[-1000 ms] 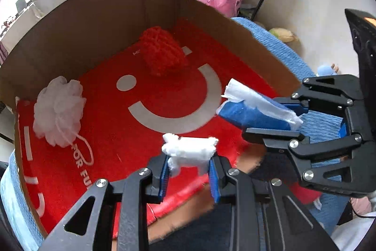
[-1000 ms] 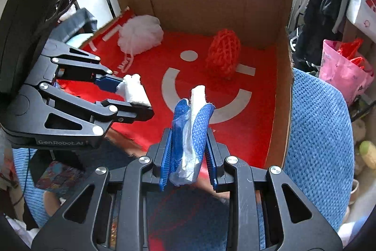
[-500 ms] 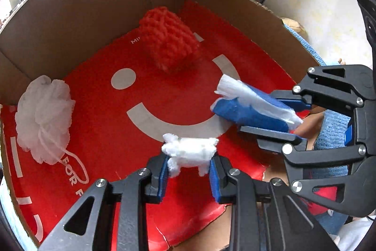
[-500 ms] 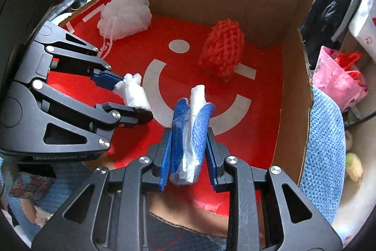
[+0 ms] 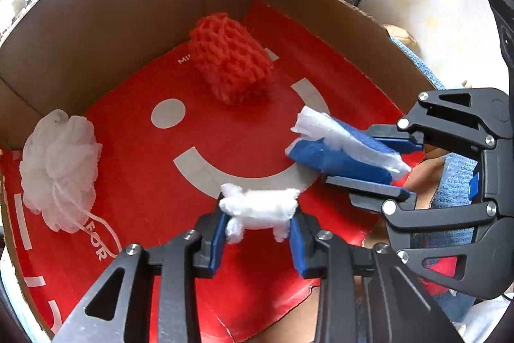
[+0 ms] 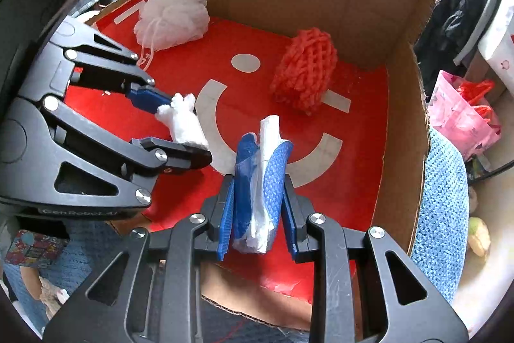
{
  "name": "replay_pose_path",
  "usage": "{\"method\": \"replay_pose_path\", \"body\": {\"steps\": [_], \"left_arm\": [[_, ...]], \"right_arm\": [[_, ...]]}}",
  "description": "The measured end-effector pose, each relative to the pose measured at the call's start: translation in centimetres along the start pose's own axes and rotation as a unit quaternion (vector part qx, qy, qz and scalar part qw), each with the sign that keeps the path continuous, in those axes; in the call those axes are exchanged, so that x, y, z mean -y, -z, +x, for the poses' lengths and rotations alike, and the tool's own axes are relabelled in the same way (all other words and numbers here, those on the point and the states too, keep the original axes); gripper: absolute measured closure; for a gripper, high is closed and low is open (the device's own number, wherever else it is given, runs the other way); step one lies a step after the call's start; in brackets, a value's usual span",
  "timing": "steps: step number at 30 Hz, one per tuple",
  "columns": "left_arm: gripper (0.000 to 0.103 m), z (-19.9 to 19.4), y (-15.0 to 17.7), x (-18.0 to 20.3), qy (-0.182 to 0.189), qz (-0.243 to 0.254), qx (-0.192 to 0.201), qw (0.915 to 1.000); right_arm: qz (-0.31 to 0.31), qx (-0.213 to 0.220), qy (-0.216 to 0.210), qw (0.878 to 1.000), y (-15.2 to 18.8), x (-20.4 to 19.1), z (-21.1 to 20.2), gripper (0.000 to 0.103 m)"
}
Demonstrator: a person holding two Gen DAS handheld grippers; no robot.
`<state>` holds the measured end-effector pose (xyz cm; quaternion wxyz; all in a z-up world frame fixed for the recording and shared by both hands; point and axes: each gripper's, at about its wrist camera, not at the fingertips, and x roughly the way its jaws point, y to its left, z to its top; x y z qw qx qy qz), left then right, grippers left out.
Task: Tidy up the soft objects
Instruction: 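Open both tools to release the cloth and packet onto the box floor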
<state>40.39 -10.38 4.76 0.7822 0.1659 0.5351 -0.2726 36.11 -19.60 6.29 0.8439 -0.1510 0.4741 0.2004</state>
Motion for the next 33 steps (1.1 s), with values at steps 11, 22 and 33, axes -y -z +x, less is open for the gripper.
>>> {"method": "replay_pose_path", "body": {"steps": [11, 22, 33], "left_arm": [[0.046, -1.3, 0.5, 0.0, -0.012, 0.006, 0.011, 0.9998], [0.038, -3.4, 1.7, -0.3, -0.023, 0.007, 0.028, 0.9993], [0.017, -8.9, 4.7, -0.4, -0.037, -0.019, 0.090, 0.9951]], "right_arm": [[-0.015, -0.002, 0.011, 1.000, -0.1, -0.5, 0.1, 0.073], [-0.020, 0.014, 0.023, 0.999, -0.3, -1.3, -0.8, 0.052], [0.004, 0.052, 0.030, 0.998, 0.2, -1.4, -5.6, 0.041]]}}
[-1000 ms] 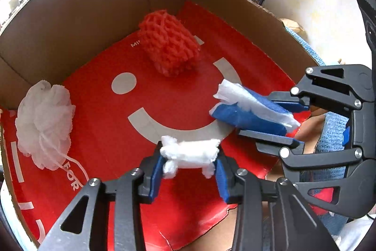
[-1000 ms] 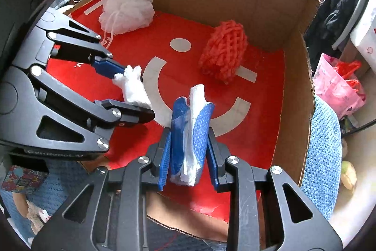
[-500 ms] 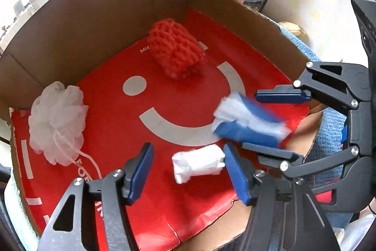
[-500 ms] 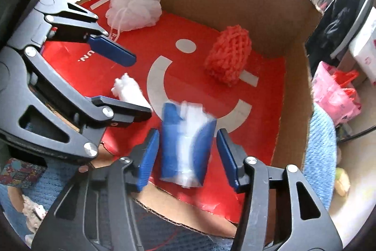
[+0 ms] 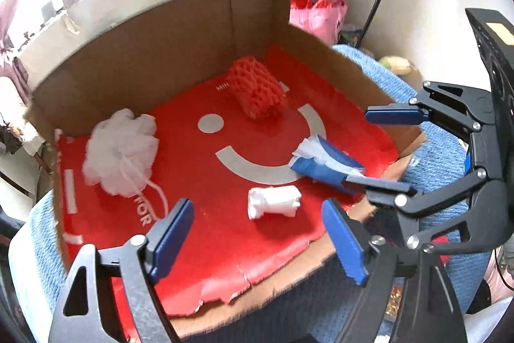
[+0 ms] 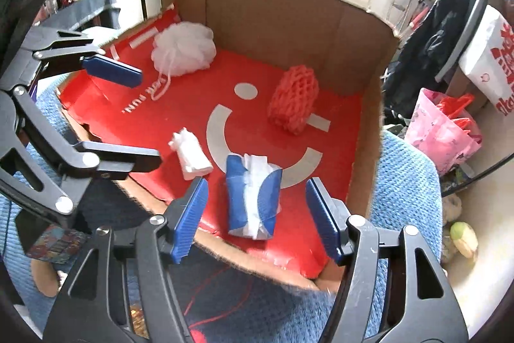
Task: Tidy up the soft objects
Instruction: 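Open both tools to release the cloth and packet onto the box floor, then withdraw both tools from the box back over the bedspread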
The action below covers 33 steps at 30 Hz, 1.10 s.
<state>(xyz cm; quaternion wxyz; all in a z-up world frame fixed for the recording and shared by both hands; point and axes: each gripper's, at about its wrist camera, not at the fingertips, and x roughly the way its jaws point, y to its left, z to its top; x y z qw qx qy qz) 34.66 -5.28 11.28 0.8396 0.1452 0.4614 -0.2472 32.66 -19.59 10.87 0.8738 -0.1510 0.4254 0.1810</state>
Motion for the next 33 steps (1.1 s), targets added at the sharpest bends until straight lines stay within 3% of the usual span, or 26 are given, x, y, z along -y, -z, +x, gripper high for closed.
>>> {"method": "replay_pose_path", "body": {"steps": [11, 15, 19, 24, 33], "left_arm": [[0.003, -8.4, 4.3, 0.6, -0.028, -0.037, 0.084, 0.9954], [0.000, -11.5, 6.5, 1.0, -0.032, -0.057, 0.122, 0.9903], [0.000, -14.0, 9.1, 1.8, -0.047, -0.074, 0.164, 0.9825], [0.000, -17.3, 13.4, 4.0, -0.068, -0.082, 0.228, 0.9679], [0.000, -20.0, 18.7, 7.2, -0.086, -0.099, 0.281, 0.9508]], "right_arm": [[0.038, 0.055, 0.013, 0.998, 1.8, -0.4, -7.6, 0.031], [0.055, 0.082, 0.017, 0.995, 3.3, -0.8, -10.5, 0.023], [0.076, 0.112, 0.020, 0.991, 5.6, -1.3, -13.5, 0.022], [0.098, 0.153, 0.033, 0.983, 9.0, -2.3, -17.2, 0.010], [0.118, 0.191, 0.034, 0.974, 14.2, -5.6, -20.9, 0.009]]}}
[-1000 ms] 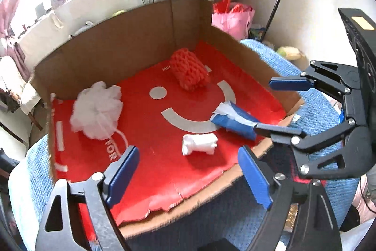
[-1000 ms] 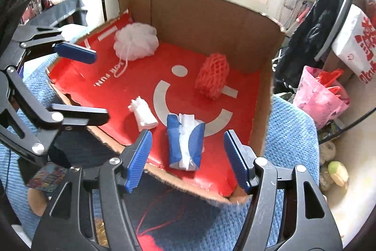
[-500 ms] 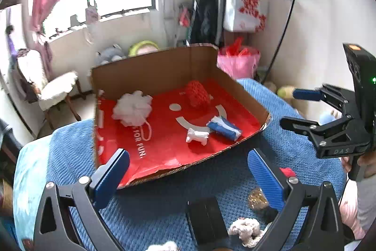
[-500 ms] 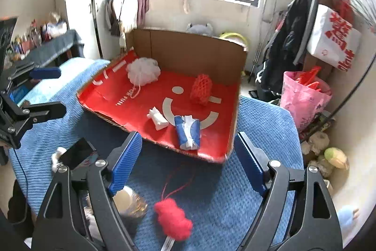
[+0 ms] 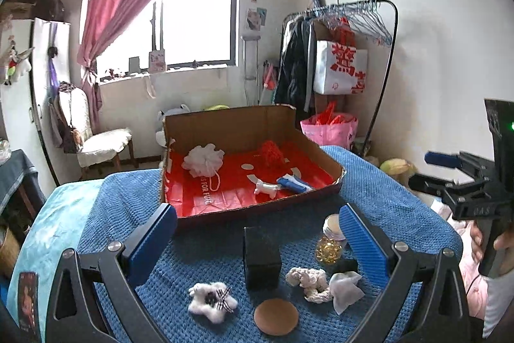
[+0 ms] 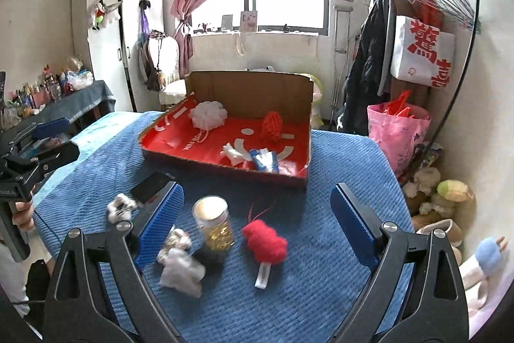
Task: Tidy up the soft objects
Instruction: 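Withdraw both tools from the box back over the bedspread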
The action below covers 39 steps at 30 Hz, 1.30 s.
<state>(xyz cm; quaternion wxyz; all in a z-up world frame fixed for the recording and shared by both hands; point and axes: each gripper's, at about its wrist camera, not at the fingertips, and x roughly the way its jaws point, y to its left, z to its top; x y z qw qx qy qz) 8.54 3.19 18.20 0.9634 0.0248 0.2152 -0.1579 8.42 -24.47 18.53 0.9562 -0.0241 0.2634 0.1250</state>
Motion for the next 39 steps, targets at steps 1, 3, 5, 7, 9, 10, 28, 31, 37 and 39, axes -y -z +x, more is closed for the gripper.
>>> {"method": "replay_pose_path", "body": {"steps": [1, 3, 5, 7, 9, 10, 28, 31, 37, 39], "left_arm": [[0.000, -0.4, 0.0, 0.1, -0.002, -0.001, 0.000, 1.0000], [0.000, -1.3, -0.1, 0.2, -0.006, -0.005, 0.006, 1.0000], [0.000, -2.7, -0.2, 0.5, -0.015, -0.003, 0.015, 0.9998], [0.000, -4.0, -0.2, 0.7, -0.016, -0.003, 0.023, 0.9996], [0.000, -5.3, 0.2, 0.9, -0.010, -0.009, 0.027, 0.9995], [0.000, -5.9, 0.5, 1.0, -0.008, -0.011, 0.028, 0.9995], [0.000, 1.2, 11.5, 1.8, -0.008, -0.054, -0.059, 0.9968], [0.000, 2.3, 12.2, 1.6, -0.007, -0.052, -0.073, 0.9959], [0.000, 4.2, 13.0, 1.1, 0.004, -0.046, -0.106, 0.9933], [0.005, 4.9, 13.3, 1.2, 0.008, -0.036, -0.118, 0.9923]], "right_arm": [[0.000, 0.001, -0.002, 1.000, 0.2, -0.2, -0.3, 0.009], [-0.005, 0.008, -0.001, 1.000, 0.6, -0.9, -1.2, 0.009], [-0.009, 0.013, -0.001, 1.000, 0.8, -1.6, -2.0, 0.009], [-0.009, 0.020, -0.003, 1.000, 1.2, -2.0, -2.8, 0.009], [-0.008, 0.025, -0.009, 1.000, 1.6, -2.5, -3.5, 0.009], [-0.007, 0.028, -0.010, 1.000, 1.8, -2.6, -3.7, 0.007], [0.038, -0.050, -0.023, 0.998, 10.6, -3.9, 3.5, 0.003], [0.038, -0.061, -0.032, 0.997, 11.1, -3.9, 4.3, 0.003], [0.040, -0.084, -0.075, 0.993, 11.4, -3.6, 5.9, 0.003], [0.037, -0.094, -0.088, 0.991, 11.4, -3.8, 6.5, 0.004]]}}
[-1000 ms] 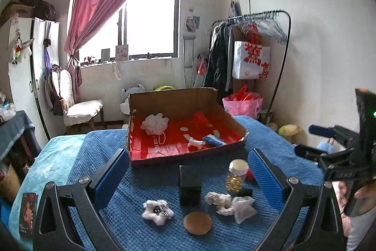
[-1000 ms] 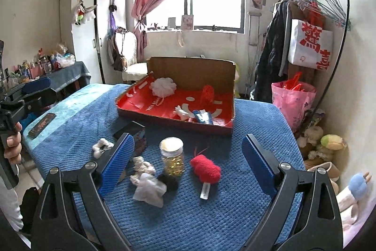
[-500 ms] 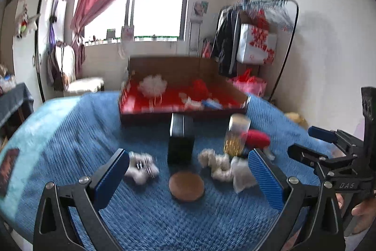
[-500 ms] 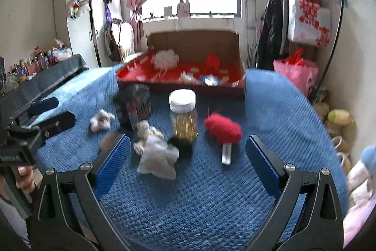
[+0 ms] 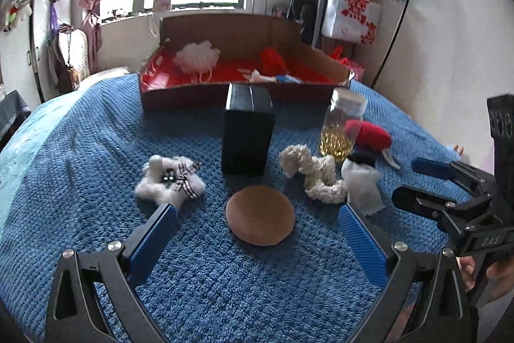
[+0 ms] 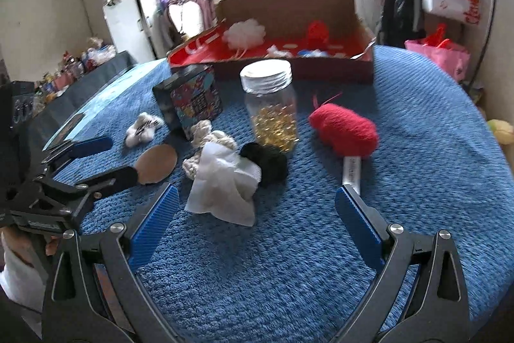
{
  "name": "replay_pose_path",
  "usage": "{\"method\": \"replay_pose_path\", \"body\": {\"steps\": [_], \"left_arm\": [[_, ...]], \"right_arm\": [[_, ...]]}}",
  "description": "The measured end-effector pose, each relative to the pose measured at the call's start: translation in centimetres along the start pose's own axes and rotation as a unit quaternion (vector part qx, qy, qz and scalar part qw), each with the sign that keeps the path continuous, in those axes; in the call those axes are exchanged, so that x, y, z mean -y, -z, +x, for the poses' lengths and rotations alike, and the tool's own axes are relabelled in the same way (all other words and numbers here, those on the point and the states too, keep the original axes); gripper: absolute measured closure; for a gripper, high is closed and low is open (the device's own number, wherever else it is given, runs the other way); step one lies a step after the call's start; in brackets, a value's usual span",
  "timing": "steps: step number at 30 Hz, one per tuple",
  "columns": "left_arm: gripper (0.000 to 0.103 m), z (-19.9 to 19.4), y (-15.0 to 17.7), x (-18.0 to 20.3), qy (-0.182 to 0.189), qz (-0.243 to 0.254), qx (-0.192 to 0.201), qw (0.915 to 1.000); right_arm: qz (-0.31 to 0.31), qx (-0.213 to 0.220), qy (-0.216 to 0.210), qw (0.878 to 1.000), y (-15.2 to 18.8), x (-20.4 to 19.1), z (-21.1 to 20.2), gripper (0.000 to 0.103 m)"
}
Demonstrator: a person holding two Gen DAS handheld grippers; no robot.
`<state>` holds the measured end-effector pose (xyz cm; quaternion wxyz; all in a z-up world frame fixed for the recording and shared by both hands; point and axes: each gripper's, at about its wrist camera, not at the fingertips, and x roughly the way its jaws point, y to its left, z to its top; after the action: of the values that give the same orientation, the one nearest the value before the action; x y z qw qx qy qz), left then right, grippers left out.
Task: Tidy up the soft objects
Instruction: 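Withdraw both tools from the box back over the bedspread, then grasp the tan round sponge with left tool while right tool grasps white tissue, then carry the tan sponge and white tissue with both tools into the box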
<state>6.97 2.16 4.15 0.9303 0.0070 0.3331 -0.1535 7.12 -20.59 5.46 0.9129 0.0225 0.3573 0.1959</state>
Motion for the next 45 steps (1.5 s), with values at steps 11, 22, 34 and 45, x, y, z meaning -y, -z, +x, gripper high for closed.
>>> {"method": "replay_pose_path", "body": {"steps": [11, 22, 34, 45], "left_arm": [[0.050, 3.0, 0.3, 0.5, 0.012, 0.025, -0.055, 0.9981], [0.054, 0.4, 0.4, 1.1, 0.022, 0.031, -0.031, 0.9988], [0.054, -0.7, -0.5, 0.8, 0.018, 0.029, -0.022, 0.9992], [0.054, -1.5, -4.8, 0.2, 0.018, 0.033, 0.002, 0.9993]], "right_arm": [[-0.037, -0.039, -0.030, 0.998, 0.6, -1.8, 2.9, 0.072], [-0.044, -0.014, -0.035, 0.998, 0.6, -2.2, 0.5, 0.086], [-0.040, -0.004, -0.035, 0.999, 0.2, -2.2, -0.7, 0.086], [-0.038, 0.030, -0.021, 0.999, -3.8, -1.0, -2.0, 0.086]]}}
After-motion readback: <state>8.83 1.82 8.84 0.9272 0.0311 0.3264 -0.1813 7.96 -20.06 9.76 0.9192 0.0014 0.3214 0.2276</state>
